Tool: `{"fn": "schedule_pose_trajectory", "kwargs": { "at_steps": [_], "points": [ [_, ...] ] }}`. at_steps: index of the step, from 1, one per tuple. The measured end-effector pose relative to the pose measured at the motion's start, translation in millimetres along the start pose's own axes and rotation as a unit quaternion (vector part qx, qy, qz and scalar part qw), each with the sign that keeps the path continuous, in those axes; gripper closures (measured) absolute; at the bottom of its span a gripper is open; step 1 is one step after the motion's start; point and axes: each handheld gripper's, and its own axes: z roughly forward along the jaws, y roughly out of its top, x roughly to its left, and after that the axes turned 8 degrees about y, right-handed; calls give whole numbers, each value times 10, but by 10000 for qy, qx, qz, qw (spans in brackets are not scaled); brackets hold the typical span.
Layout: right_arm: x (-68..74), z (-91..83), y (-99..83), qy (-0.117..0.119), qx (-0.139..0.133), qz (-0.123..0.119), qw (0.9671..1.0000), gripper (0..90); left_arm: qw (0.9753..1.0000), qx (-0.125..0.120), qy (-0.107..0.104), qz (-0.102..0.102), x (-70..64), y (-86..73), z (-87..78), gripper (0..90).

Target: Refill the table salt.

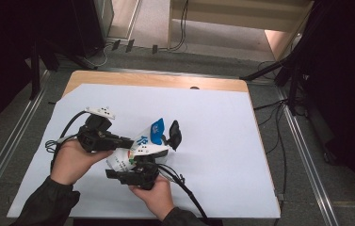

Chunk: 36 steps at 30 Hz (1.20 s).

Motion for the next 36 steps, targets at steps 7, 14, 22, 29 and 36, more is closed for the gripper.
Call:
{"fn": "schedule_pose_trajectory", "kwargs": {
  "at_steps": [7,14,22,29,36],
  "points": [
    [14,13,2,-76,87,-138,9998,602,10000,-15,27,-18,5,-1,-1,900],
    [20,19,6,-122,93,-184,9997,610,10000,-28,26,-29,0,1,-5,900],
    [5,11,12,-78,82,-73,9999,625,10000,-18,33,-18,-7,9,8,900],
    [10,9,18,-54,61,-53,10000,624,10000,-42,28,-5,-9,15,0,900],
    [7,1,23,-34,58,-55,10000,623,10000,-44,74,0,-21,26,-1,900]
  ]
}}
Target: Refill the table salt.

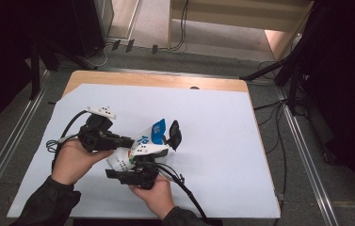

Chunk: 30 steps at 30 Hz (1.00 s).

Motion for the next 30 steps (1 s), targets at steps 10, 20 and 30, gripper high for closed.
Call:
{"fn": "schedule_pose_trajectory", "kwargs": {
  "at_steps": [10,20,30],
  "points": [
    [-7,5,11,49,-21,44,10000,612,10000,12,35,2,-5,15,-4,900],
    [-7,4,30,167,-67,141,9997,611,10000,-31,67,-4,-15,27,-14,900],
    [2,6,46,178,-68,136,9997,614,10000,-54,67,-2,-16,25,-32,900]
  ]
}}
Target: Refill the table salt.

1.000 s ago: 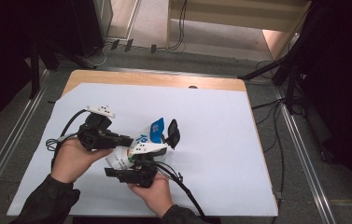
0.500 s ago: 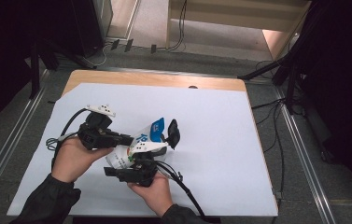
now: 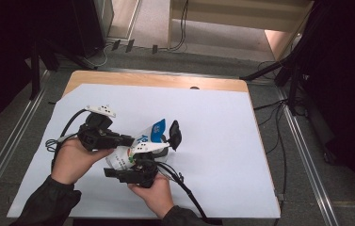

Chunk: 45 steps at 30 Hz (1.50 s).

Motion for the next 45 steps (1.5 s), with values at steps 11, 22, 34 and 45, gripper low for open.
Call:
{"fn": "schedule_pose_trajectory", "kwargs": {
  "at_steps": [11,22,34,45],
  "points": [
    [2,2,0,-22,21,-14,10000,612,10000,11,-42,-5,8,-1,7,900],
    [4,5,-4,-43,42,-57,10000,603,10000,39,-21,5,6,2,16,900],
    [10,5,-7,-147,113,-236,9995,574,10000,45,-37,-13,-5,7,33,900],
    [8,9,-3,-187,174,-243,9994,599,10000,54,2,-30,-6,13,46,900]
  ]
}}
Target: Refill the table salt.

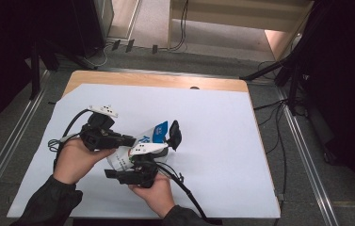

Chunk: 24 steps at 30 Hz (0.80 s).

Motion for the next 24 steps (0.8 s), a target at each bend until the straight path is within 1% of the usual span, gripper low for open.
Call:
{"fn": "schedule_pose_trajectory", "kwargs": {
  "at_steps": [3,7,24],
  "points": [
    [-11,-4,4,76,-35,73,9999,609,10000,-29,2,6,1,0,-2,900],
    [-17,-9,8,125,-49,113,9998,612,10000,-49,10,19,2,2,-5,900],
    [-27,-13,9,131,-31,158,9998,620,10000,-38,-2,15,18,-3,-8,900]
  ]
}}
